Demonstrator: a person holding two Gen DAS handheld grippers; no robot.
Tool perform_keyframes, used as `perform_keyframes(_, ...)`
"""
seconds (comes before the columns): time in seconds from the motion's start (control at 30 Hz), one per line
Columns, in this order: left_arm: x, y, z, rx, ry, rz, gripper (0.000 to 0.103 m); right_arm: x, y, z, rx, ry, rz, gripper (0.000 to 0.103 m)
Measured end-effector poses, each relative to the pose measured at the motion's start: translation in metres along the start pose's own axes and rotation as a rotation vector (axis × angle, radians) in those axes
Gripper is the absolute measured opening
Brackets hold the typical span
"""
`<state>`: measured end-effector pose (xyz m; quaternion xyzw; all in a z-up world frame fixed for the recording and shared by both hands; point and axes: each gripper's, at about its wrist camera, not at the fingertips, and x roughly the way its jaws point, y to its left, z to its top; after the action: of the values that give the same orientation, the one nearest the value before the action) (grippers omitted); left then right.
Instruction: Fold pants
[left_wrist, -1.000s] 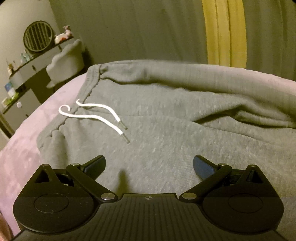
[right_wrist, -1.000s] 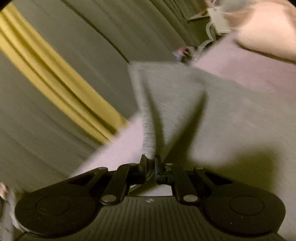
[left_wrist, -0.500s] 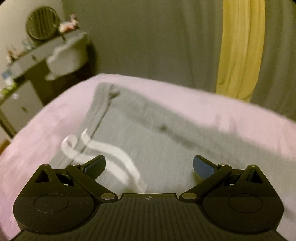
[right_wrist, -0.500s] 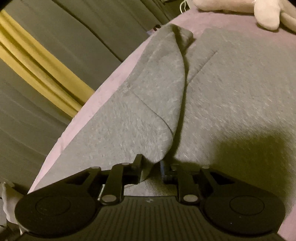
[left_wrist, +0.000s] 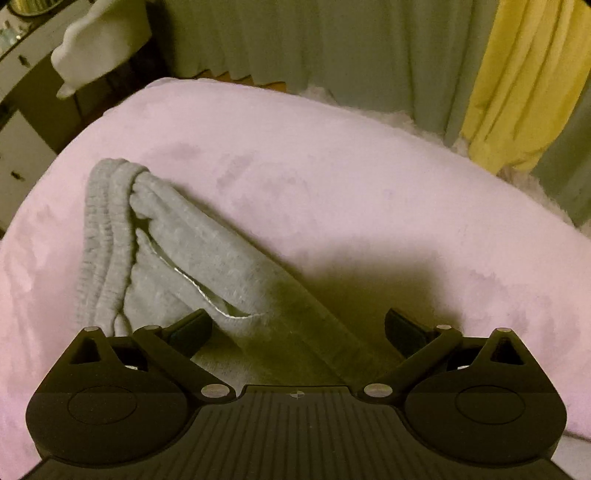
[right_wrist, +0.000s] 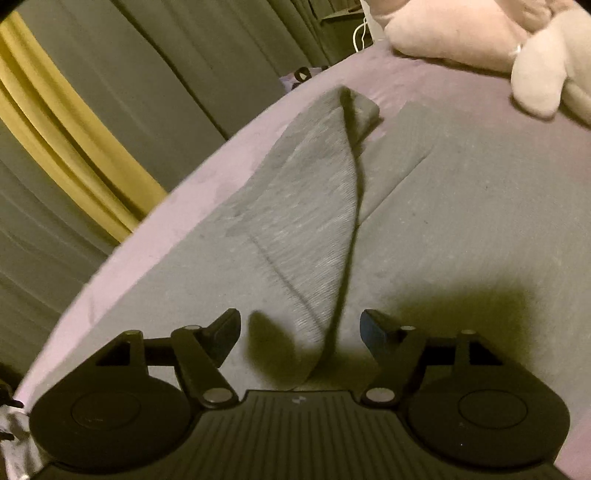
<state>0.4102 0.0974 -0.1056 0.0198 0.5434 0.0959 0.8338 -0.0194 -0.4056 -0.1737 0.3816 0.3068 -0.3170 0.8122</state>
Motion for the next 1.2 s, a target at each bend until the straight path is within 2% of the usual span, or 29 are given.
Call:
perform_keyframes(0.03,0.003,0.001,-0.002,0.005,-0.007,0.014,0.094,0.0,0.002,0.001,-0.021,-0.009,-0.009,0.072)
perform_keyframes(0.07,0.004,0.001,-0.003,0.011,-0.007,0.026,0.081,0.0,0.006,0.004,-0.051,-0.023,-0.027,0.072)
perform_keyframes(0.2,0.008,0.006,-0.009,-0.011,-0.006,0.001,0.075,-0.001,0.019,0.006,-0.159,-0.055,-0.075,0.068)
perform_keyframes(0.33,-0.001,0.012,-0.014,-0.021,-0.019,-0.033,0.058,0.007,0.043,0.009,-0.284,-0.045,-0.069,0.068)
perform_keyframes(0.43,-0.003,0.014,-0.014,-0.028,-0.023,-0.042,0.055,0.025,0.059,0.014,-0.395,-0.041,-0.126,0.068)
perform_keyframes(0.53,-0.003,0.018,-0.013,-0.037,-0.027,-0.054,0.052,0.048,0.065,0.02,-0.432,-0.029,-0.18,0.068)
perform_keyframes(0.57,-0.003,0.019,-0.012,-0.04,-0.026,-0.06,0.049,0.051,0.065,0.021,-0.444,-0.041,-0.2,0.057)
perform_keyframes(0.6,-0.005,0.021,-0.013,-0.041,-0.027,-0.066,0.047,0.051,0.066,0.023,-0.451,-0.049,-0.213,0.041)
perform_keyframes(0.63,-0.007,0.022,-0.013,-0.042,-0.029,-0.072,0.043,0.05,0.064,0.026,-0.452,-0.053,-0.214,0.032)
perform_keyframes(0.67,-0.009,0.024,-0.014,-0.044,-0.029,-0.083,0.038,0.046,0.059,0.032,-0.422,-0.057,-0.206,0.014)
perform_keyframes(0.8,-0.025,0.036,-0.019,-0.036,-0.046,-0.115,0.023,0.027,0.028,0.061,-0.182,-0.019,-0.098,0.01)
perform_keyframes(0.9,-0.059,0.051,-0.021,-0.041,-0.086,-0.159,0.019,-0.015,0.016,0.089,0.0,-0.086,0.067,0.009)
perform_keyframes(1.0,-0.115,0.083,-0.029,-0.09,-0.196,-0.268,0.016,-0.07,0.003,0.117,0.167,-0.165,0.262,0.009)
perform_keyframes(1.1,-0.165,0.122,-0.06,-0.141,-0.277,-0.359,0.016,-0.125,-0.024,0.127,0.277,-0.224,0.419,0.008)
perform_keyframes(1.17,-0.185,0.148,-0.094,-0.166,-0.305,-0.397,0.016,-0.153,-0.051,0.12,0.325,-0.252,0.462,0.008)
perform_keyframes(1.2,-0.188,0.16,-0.114,-0.175,-0.295,-0.414,0.017,-0.164,-0.065,0.111,0.331,-0.258,0.451,0.008)
